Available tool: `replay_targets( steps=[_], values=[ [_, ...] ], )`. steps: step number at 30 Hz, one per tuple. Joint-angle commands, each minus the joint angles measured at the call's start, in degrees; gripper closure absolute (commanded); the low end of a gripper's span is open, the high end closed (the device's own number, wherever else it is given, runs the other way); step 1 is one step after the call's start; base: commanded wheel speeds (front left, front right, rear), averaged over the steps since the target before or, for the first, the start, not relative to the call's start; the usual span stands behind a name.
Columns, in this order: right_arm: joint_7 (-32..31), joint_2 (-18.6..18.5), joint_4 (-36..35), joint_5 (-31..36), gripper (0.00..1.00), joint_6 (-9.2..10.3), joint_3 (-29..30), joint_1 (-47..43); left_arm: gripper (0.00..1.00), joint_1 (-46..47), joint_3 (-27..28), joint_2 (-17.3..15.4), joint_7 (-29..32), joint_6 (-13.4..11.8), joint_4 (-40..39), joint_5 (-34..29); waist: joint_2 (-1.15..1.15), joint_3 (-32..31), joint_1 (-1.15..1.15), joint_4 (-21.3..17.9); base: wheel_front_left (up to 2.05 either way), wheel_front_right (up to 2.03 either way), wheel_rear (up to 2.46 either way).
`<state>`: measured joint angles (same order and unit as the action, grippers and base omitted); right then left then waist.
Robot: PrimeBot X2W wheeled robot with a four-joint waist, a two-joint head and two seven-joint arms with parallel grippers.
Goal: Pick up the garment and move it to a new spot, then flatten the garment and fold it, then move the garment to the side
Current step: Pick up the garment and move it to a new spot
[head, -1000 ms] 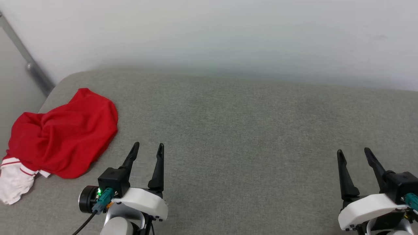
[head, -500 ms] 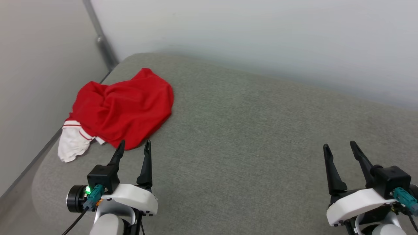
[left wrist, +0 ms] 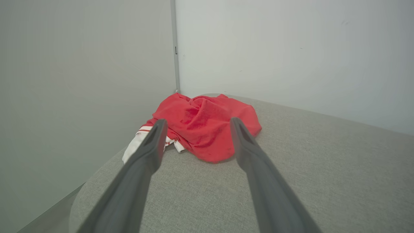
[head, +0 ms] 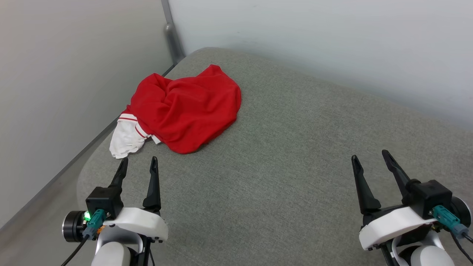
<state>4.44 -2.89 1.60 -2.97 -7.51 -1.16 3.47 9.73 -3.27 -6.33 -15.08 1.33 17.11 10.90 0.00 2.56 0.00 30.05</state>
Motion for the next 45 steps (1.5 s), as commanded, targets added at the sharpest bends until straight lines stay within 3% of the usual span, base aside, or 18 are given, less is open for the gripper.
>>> replay_targets(
  steps=[1, 13, 19, 22, 23, 27, 28, 36, 40, 45],
  values=[
    [-0.1, 0.0, -0.2, 0.4, 0.0, 0.04, -0.1, 0.7, 0.0, 0.5, 0.0, 0.1, -0.1, -0.2, -0.2, 0.2, 0.0, 0.3, 0.0, 0.3, 0.0, 0.0, 0.0],
    [-1.1, 0.0, -0.7, 1.6, 0.0, 0.04, -0.8, 2.6, 0.0, 7.1, 0.7, -2.1, 1.3, 1.1, 0.3, 1.2, 0.0, 3.2, 0.0, -2.2, 0.0, 0.0, 0.0],
    [-2.7, 0.0, -2.8, 4.4, 0.0, 0.04, -1.5, 5.9, 0.0, 18.9, 3.8, -6.8, 7.3, 2.7, 1.6, 4.5, 0.0, 9.4, 0.0, -6.8, 0.0, 0.0, 0.0],
    [-3.4, 0.0, -3.9, 5.4, 0.0, 0.04, -2.2, 8.1, 0.0, 27.1, 5.3, -11.6, 14.3, 4.3, 3.3, 7.4, 0.0, 14.2, 0.0, -10.2, 0.0, 0.0, 0.0],
    [-3.4, 0.0, -3.9, 5.4, 0.0, 0.04, -2.2, 8.1, 0.0, 27.1, 5.3, -11.6, 14.3, 4.3, 3.3, 7.4, 0.0, 14.2, 0.0, -10.2, 0.0, 0.0, 0.0],
    [-2.8, 0.0, -4.4, 6.0, 0.0, 0.04, -2.1, 10.5, 0.0, 35.3, 4.0, -18.4, 26.5, 5.9, 8.7, 12.5, 0.0, 19.6, 0.0, -13.7, 0.0, 0.0, 0.0],
    [-2.8, 0.0, -4.4, 6.0, 0.0, 0.04, -2.1, 10.5, 0.0, 35.3, 4.0, -18.4, 26.5, 5.9, 8.7, 12.5, 0.0, 19.6, 0.0, -13.7, 0.0, 0.0, 0.0],
    [-1.3, 0.0, -3.5, 5.5, 0.0, 0.04, -2.7, 13.9, 0.0, 37.9, -3.8, -28.2, 44.5, 6.1, 16.8, 24.6, 0.0, 25.2, 0.0, -17.7, 0.0, 0.0, 0.0],
    [-0.8, 0.0, -3.3, 5.5, 0.0, 0.04, -2.8, 15.1, 0.0, 36.9, -4.9, -30.0, 50.7, 6.1, 22.0, 29.5, 0.0, 26.8, 0.0, -18.9, 0.0, 0.0, 0.0],
    [-1.0, 0.0, -2.8, 5.5, 0.0, 0.04, -3.2, 15.5, 0.0, 36.0, -4.2, -28.4, 56.9, 6.1, 29.0, 34.2, 0.0, 27.6, 0.0, -19.4, 0.0, 0.0, 0.0]
  ],
)
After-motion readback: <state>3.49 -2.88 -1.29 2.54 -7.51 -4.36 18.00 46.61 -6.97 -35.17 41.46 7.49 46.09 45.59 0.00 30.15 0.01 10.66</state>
